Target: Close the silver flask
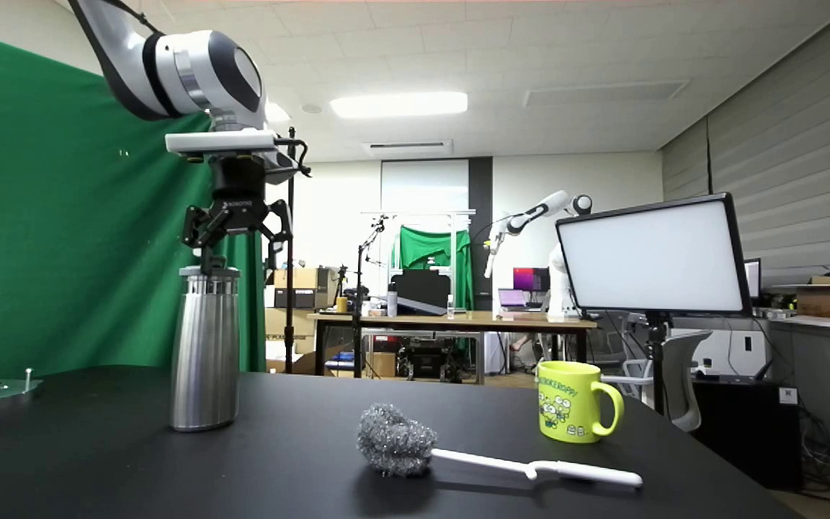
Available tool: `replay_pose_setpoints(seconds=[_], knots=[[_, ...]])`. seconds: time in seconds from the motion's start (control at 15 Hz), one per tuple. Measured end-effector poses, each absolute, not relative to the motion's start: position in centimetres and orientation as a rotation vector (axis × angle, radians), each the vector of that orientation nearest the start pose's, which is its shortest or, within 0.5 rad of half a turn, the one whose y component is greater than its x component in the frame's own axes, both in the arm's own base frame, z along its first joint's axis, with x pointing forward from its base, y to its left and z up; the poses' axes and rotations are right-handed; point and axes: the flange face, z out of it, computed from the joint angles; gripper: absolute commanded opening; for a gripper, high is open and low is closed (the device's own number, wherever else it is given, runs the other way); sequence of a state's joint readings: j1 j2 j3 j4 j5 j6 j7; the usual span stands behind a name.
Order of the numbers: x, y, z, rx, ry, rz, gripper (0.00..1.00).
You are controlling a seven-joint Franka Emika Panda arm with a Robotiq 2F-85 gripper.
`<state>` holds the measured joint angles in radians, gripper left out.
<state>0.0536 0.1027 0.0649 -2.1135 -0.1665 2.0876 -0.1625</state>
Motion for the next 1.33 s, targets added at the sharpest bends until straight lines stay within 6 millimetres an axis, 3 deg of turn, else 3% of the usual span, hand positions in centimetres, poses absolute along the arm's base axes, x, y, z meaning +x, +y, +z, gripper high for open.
replay_pose_setpoints(seconds=[0.67, 1.33], knots=[[54.9, 5.2, 43.1, -3.232, -0.599, 0.112, 1.00], [56.0, 5.9, 40.5, -3.207, -0.606, 0.111, 1.00]])
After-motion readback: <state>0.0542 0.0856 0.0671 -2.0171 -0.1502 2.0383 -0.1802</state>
